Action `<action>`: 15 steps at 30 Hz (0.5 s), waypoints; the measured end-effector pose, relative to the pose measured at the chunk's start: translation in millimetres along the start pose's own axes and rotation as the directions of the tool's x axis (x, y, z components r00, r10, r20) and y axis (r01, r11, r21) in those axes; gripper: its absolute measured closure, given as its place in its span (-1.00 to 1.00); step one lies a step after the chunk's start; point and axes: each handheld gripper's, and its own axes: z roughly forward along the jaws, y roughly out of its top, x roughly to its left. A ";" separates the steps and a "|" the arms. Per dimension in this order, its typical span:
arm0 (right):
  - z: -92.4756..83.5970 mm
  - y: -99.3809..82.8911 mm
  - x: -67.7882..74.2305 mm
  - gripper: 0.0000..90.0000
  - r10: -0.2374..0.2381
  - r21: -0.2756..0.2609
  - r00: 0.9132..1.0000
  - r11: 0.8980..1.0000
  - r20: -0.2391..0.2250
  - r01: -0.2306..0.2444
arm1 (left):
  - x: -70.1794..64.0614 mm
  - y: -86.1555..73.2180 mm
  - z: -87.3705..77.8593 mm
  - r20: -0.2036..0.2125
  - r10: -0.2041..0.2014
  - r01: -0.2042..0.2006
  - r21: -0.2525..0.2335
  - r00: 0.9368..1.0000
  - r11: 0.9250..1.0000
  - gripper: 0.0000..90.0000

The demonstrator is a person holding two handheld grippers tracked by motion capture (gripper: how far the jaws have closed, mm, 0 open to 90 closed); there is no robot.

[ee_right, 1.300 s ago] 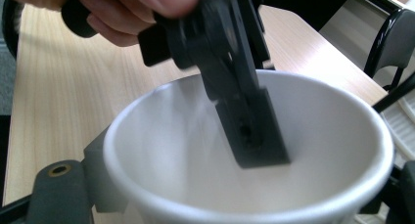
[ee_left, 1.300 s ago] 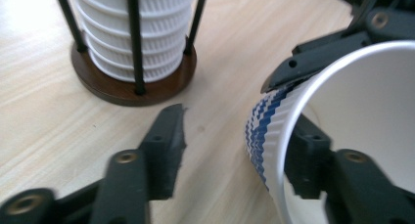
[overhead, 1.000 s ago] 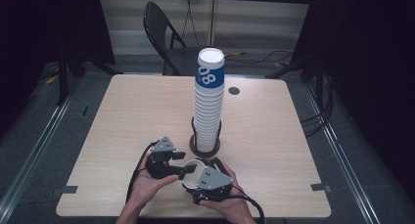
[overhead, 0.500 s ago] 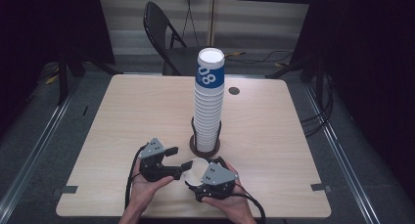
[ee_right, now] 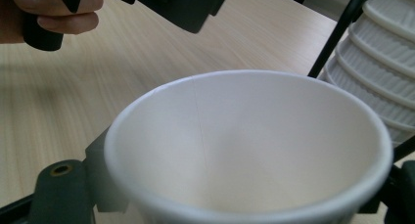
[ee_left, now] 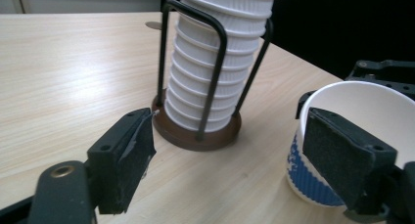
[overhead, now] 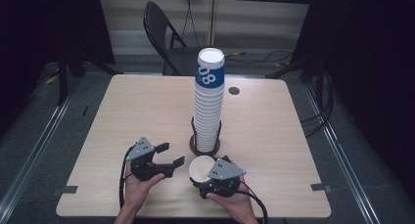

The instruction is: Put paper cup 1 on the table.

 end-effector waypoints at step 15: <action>-15.5 -6.8 -25.0 -0.57 0.134 -0.041 0.990 0.990 0.053 -0.132 | 10.1 -29.7 0.3 -0.075 0.012 -0.010 0.018 0.997 1.000 -0.63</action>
